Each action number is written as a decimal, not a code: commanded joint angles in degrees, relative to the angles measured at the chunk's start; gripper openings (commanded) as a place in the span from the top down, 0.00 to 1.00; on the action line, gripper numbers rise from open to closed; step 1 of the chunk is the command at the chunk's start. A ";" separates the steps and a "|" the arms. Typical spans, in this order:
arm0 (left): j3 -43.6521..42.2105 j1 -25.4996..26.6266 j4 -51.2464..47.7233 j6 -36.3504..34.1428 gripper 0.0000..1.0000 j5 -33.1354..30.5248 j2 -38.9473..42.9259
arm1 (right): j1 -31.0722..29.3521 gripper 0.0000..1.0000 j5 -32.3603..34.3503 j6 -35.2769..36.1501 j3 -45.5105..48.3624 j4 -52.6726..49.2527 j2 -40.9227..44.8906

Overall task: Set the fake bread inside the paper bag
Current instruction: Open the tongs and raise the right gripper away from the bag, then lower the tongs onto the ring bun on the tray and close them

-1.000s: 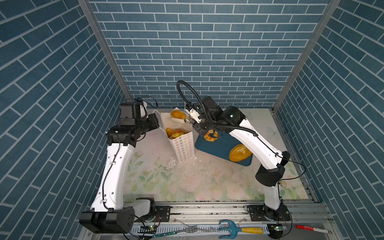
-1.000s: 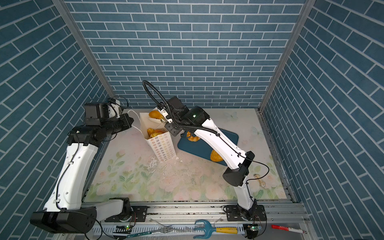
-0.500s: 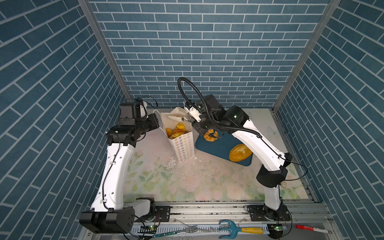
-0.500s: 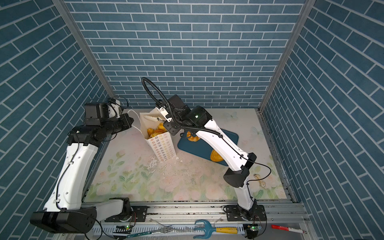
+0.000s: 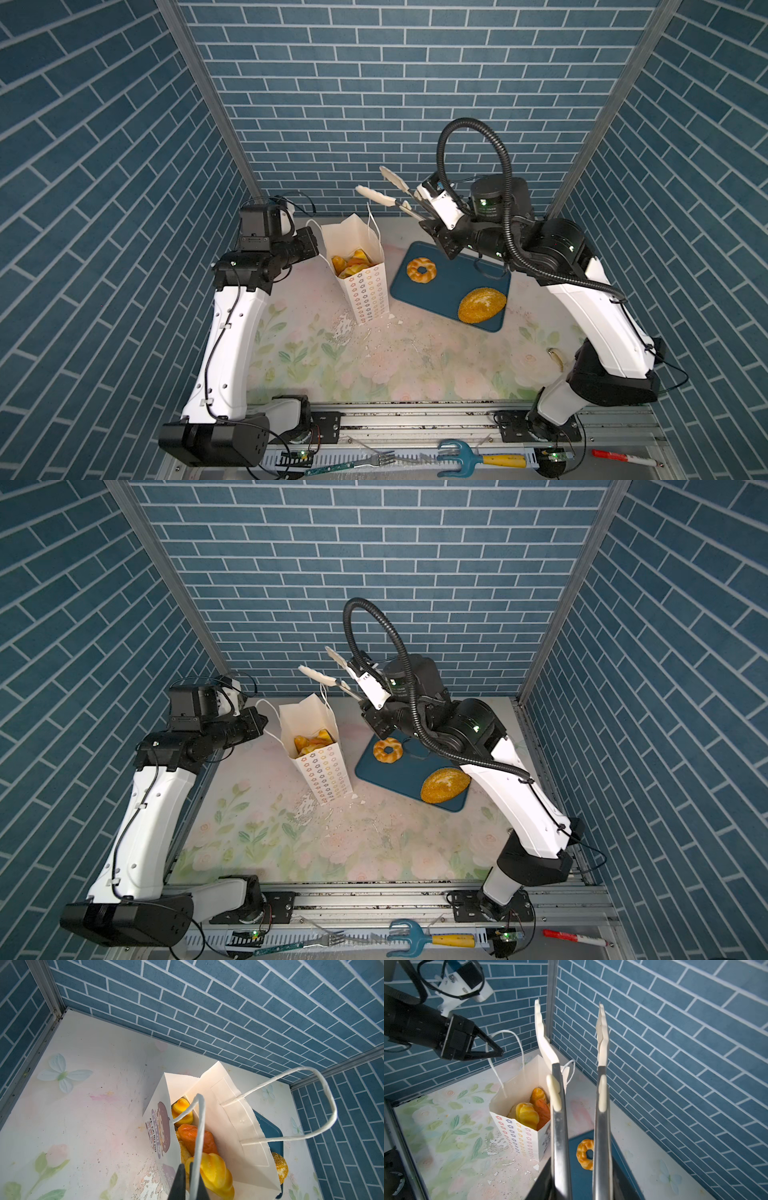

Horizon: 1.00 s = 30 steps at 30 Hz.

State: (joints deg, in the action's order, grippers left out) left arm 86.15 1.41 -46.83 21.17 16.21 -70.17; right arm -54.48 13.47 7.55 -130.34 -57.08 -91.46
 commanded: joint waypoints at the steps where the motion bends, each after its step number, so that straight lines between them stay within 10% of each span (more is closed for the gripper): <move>1: 0.94 0.17 -0.26 -0.56 0.91 0.65 -0.14 | 5.76 0.62 2.02 -0.30 4.93 2.36 3.12; 9: 2.59 0.13 -1.42 -1.13 0.91 -0.07 -0.22 | 17.65 0.61 0.02 -8.40 17.19 -2.60 4.30; 30: 1.84 0.26 -2.08 -0.95 0.91 -1.11 -0.13 | 22.77 0.62 -11.34 -14.77 23.53 -8.48 -15.14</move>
State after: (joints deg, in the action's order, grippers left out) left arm 87.74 1.43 -47.86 20.80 15.70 -70.24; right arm -31.81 4.05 -5.78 -106.08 -64.60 -106.83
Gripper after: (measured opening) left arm 0.092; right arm 0.382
